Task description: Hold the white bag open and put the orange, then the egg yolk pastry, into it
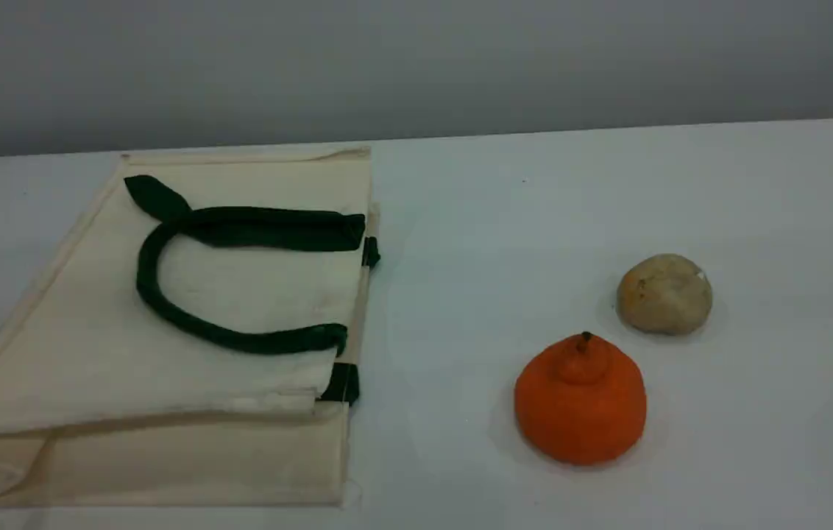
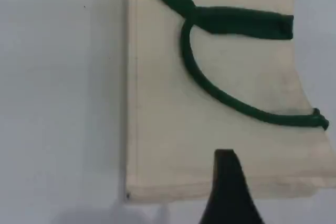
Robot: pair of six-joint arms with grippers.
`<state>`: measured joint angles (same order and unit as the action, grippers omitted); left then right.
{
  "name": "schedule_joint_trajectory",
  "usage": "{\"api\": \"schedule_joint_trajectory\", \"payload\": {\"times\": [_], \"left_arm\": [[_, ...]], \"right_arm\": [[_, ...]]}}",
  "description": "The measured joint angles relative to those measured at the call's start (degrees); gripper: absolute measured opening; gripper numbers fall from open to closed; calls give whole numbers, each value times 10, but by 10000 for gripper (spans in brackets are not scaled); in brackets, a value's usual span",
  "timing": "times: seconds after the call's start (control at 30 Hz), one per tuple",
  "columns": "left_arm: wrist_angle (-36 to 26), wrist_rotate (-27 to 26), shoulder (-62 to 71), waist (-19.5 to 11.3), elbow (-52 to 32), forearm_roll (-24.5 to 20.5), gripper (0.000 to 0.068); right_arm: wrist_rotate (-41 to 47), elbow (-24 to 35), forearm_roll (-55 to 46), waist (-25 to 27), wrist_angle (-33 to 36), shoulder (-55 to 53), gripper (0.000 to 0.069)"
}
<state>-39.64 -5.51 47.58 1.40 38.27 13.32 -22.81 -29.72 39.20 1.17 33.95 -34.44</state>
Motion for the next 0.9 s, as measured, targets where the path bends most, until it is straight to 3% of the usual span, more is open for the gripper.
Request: {"api": "schedule_joint_trajectory", "payload": {"times": [0.13, 0.63, 0.9], "left_arm": [[13, -20, 51, 0, 13, 22, 424], [148, -11, 270, 0, 54, 21, 424], [154, -18, 422, 0, 136, 21, 424]], "right_arm": [[-59, 0, 59, 0, -22, -63, 409], [-311, 0, 316, 0, -57, -291, 409], [-470, 0, 478, 0, -56, -381, 409]]}}
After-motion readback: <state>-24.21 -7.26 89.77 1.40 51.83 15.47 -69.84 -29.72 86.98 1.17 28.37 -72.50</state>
